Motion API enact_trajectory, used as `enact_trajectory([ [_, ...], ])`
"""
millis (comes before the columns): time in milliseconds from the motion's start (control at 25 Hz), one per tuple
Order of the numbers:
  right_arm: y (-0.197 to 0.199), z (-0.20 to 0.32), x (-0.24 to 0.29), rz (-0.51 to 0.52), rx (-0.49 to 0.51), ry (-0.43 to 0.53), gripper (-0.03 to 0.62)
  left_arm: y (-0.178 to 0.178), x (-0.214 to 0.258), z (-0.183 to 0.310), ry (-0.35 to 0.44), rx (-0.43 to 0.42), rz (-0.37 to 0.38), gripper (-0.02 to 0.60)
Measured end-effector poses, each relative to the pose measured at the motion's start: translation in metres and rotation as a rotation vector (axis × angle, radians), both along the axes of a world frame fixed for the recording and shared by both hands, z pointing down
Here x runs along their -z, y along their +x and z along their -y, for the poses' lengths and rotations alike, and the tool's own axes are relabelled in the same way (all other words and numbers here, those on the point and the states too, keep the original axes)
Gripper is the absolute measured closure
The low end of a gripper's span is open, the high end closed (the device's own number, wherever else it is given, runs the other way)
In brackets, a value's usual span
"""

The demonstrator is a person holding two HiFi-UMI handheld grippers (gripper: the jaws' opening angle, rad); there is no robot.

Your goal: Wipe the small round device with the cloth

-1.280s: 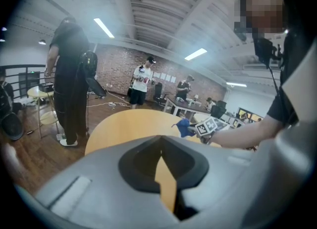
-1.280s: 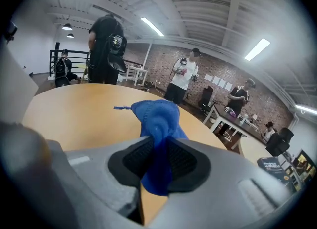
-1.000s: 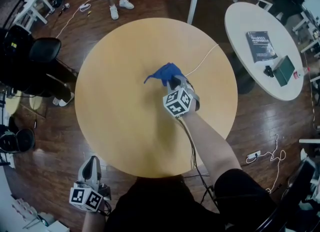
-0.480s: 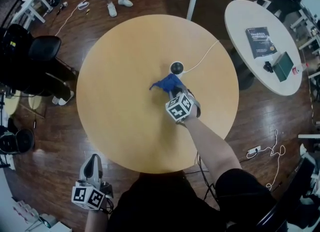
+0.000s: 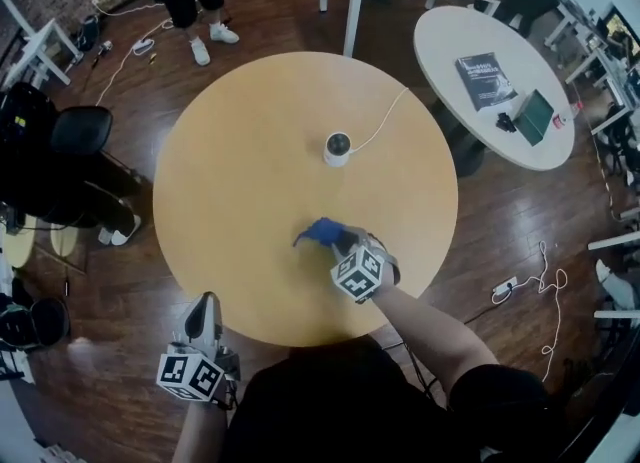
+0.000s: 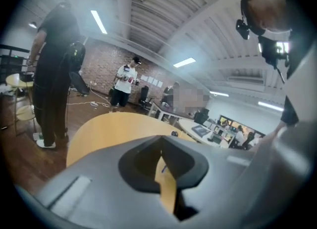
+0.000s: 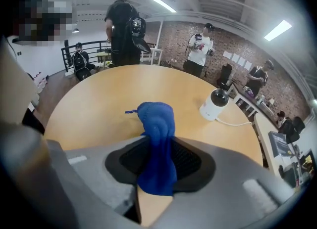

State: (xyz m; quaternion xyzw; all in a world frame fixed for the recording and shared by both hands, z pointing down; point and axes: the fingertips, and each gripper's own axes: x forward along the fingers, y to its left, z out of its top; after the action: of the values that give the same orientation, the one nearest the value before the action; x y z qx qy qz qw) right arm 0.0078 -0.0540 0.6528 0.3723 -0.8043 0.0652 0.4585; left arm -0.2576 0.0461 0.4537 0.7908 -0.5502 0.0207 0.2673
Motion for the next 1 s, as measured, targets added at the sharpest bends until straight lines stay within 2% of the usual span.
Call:
enact_trajectory([
  [80, -0.003, -0.027, 0.004, 0.012, 0.011, -0.012, 0.442, 0.008, -0.005, 0.009, 0.004, -0.058, -0.019, 0.575],
  [200, -0.007, -0.067, 0.008, 0.042, 0.016, -0.043, 0.343, 0.026, -0.012, 0.024, 0.013, -0.15, -0.042, 0.575],
  [320, -0.004, -0.085, 0.025, 0.142, -0.079, -0.022, 0.344, 0.048, -0.015, 0.039, 0.037, -0.258, -0.034, 0.575],
  [400, -0.002, -0.085, 0.051, 0.252, -0.164, 0.055, 0.344, 0.063, -0.012, 0.047, 0.076, -0.334, 0.015, 0.575],
  [480, 0.001, -0.08, 0.085, 0.353, -0.228, 0.176, 0.365, 0.078, -0.003, 0.055, 0.143, -0.398, 0.095, 0.575],
  [600, 0.014, -0.073, 0.14, 0.423, -0.292, 0.362, 0.424, 0.101, 0.019, 0.069, 0.276, -0.455, 0.189, 0.575],
  [680, 0.024, -0.069, 0.17, 0.446, -0.328, 0.445, 0.445, 0.109, 0.036, 0.077, 0.353, -0.462, 0.221, 0.575],
  [760, 0.032, -0.063, 0.191, 0.477, -0.374, 0.484, 0.451, 0.107, 0.044, 0.084, 0.387, -0.436, 0.251, 0.575],
  [880, 0.043, -0.055, 0.211, 0.526, -0.423, 0.517, 0.468, 0.095, 0.042, 0.092, 0.37, -0.358, 0.258, 0.575],
  [1000, 0.052, -0.051, 0.201, 0.525, -0.434, 0.509, 0.588, 0.091, 0.026, 0.087, 0.329, -0.312, 0.25, 0.575],
])
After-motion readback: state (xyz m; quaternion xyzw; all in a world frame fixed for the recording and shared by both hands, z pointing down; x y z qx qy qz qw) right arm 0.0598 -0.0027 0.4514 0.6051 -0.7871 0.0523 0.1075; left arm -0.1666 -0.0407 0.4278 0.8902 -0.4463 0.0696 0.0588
